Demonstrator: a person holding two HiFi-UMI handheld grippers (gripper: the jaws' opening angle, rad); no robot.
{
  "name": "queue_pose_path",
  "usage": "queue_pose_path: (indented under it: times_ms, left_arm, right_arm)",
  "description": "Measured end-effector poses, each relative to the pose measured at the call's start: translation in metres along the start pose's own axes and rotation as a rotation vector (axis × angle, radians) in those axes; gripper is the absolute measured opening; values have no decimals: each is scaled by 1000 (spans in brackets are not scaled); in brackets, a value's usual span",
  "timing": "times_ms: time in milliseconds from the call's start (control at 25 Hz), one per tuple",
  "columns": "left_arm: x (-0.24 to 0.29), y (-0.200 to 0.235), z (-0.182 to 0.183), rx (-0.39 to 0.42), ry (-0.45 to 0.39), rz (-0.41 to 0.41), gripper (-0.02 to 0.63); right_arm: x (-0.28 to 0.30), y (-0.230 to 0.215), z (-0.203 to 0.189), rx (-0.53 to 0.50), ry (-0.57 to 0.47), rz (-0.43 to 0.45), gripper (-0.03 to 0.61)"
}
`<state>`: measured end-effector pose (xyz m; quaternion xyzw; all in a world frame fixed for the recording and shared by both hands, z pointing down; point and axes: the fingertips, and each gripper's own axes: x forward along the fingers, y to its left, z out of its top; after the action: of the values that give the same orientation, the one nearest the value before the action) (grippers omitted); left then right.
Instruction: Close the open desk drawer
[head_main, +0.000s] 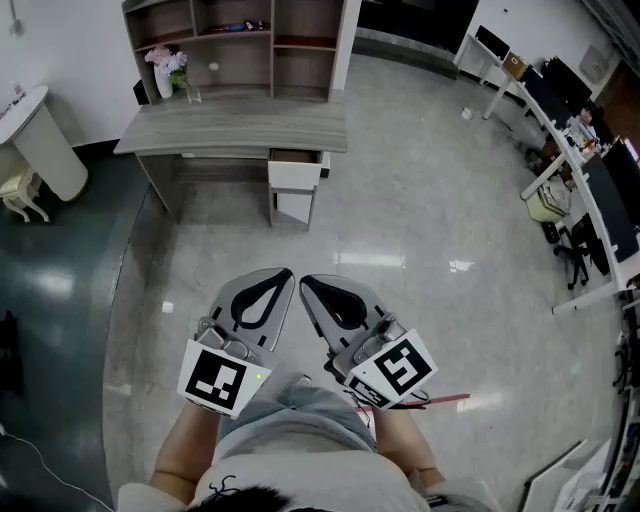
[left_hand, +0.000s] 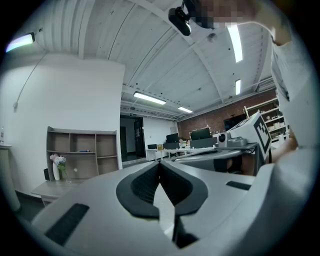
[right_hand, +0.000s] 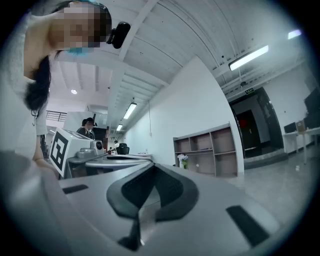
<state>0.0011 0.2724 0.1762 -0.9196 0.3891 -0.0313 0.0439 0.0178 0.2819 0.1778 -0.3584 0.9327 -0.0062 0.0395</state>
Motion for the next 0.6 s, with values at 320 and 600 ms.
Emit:
queue_pose_path:
  times_ms: [320,600]
  left_arm:
    - [8,6,-6,-16,12,-9,11]
    - [16,19,-11,-51,19,10,11]
  right_arm:
    - [9,-9,-5,5,23,5,8]
    - [21,-20,-9,10,35,31,8]
